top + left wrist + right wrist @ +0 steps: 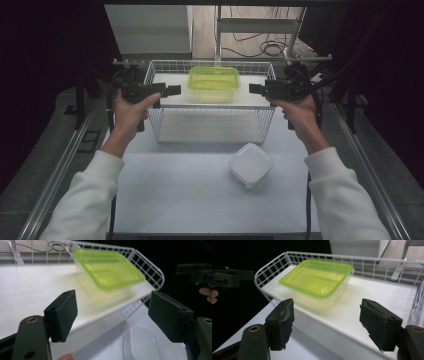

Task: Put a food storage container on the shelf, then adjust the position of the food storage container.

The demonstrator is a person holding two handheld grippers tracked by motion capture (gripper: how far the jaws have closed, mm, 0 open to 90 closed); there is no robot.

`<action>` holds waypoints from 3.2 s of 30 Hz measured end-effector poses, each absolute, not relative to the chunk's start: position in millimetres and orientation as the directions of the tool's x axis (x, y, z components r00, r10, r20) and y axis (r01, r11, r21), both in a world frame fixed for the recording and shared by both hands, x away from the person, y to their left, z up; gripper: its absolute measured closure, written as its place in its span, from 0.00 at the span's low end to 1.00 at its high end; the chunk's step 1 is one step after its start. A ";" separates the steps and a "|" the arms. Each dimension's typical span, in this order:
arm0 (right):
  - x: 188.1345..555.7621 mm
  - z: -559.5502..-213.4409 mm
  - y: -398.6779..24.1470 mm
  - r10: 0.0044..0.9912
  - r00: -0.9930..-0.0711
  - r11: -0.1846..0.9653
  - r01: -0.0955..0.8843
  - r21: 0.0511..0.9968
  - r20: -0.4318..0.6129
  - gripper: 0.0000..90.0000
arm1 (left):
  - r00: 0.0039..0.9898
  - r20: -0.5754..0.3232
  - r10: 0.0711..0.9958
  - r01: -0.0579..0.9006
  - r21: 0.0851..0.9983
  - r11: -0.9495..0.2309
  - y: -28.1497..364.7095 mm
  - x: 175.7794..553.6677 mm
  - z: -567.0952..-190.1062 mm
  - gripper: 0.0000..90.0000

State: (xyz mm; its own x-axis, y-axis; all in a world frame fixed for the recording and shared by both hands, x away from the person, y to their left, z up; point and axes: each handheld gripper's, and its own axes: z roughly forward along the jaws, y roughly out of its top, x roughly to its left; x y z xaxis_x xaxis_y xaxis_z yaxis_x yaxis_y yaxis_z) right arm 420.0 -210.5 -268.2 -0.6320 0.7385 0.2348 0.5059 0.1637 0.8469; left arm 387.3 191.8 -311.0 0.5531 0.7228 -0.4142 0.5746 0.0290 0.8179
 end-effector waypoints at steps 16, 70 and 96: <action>345.5 -349.8 -254.3 0.676 -0.685 0.198 0.523 0.829 0.270 0.32 | 0.594 -0.359 0.720 0.589 0.804 -0.085 192.7 294.2 -377.6 0.27; 400.1 -424.9 -278.0 0.780 -0.593 0.391 0.710 0.586 0.197 0.82 | 0.537 -0.374 0.756 0.713 0.680 -0.169 191.6 281.2 -448.9 0.26; 415.9 -451.9 -256.0 0.762 -0.640 0.550 0.722 0.419 0.101 0.99 | 0.538 -0.377 0.754 0.727 0.660 -0.189 188.7 282.8 -455.9 0.25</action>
State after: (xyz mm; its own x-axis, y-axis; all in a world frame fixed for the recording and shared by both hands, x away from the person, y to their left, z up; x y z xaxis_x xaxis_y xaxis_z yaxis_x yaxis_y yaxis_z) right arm 415.9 -256.0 -451.9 -0.6397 0.7619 0.1014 0.7220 0.5504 0.4194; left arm 282.8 188.7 -455.9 0.5380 0.7537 -0.3775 0.7273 -0.1886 0.6599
